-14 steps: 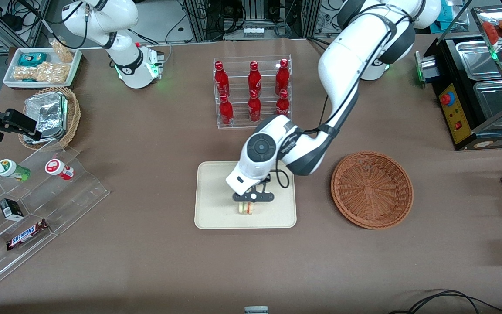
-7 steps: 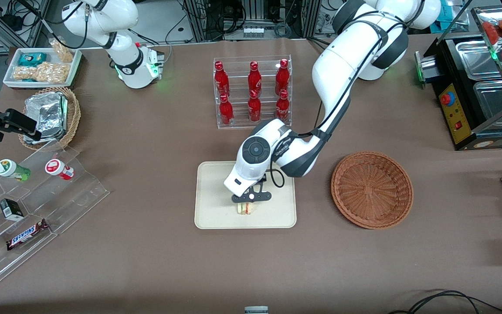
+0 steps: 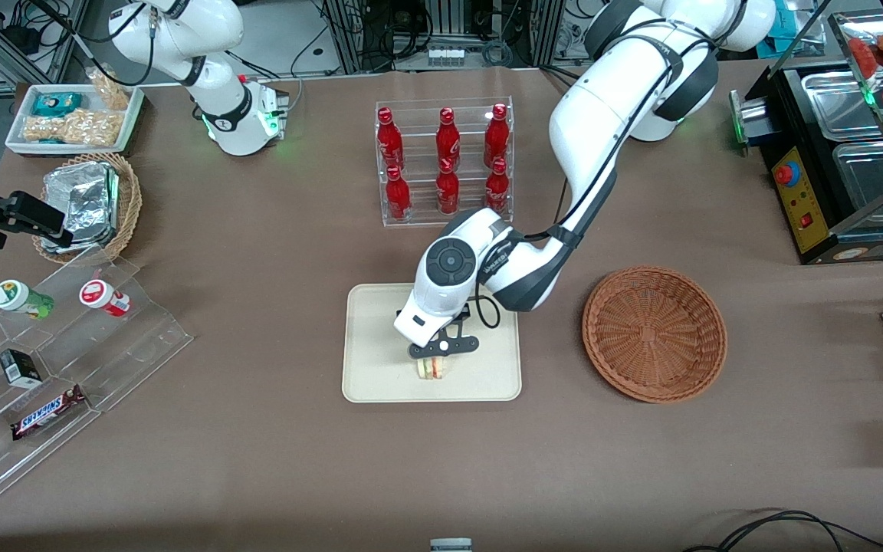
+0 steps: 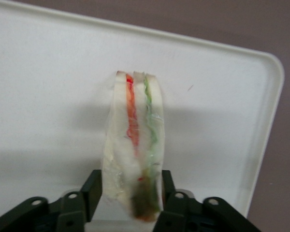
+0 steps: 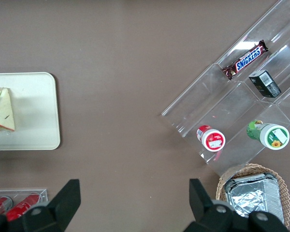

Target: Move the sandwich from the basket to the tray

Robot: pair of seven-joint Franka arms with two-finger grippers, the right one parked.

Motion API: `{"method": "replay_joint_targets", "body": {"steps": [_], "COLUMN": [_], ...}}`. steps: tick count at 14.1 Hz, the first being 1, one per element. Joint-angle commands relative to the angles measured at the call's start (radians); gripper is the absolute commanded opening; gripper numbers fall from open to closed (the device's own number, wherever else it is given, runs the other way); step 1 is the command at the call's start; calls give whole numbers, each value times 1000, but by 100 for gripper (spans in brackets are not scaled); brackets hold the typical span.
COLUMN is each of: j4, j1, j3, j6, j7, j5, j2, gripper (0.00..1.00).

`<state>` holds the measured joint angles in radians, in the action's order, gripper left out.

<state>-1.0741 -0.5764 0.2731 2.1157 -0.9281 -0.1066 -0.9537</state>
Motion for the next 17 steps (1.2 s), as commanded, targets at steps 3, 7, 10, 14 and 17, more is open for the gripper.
{"method": "replay_joint_targets", "body": {"steps": [3,7,10,14,17], "j4": [-43,-255,-427,-556,-671], "j1": [47,134,240,341,447], "j3": [-32,-34,-34,-34,-32], "j6": [-221,-315,-280,-284,-286], "j7": [-29,-44,-29,105,266], "j5": [-36,-22,-24,-24,-21], "j2": [215,435,556,660,765], "gripper": [100,100,100,100,100]}}
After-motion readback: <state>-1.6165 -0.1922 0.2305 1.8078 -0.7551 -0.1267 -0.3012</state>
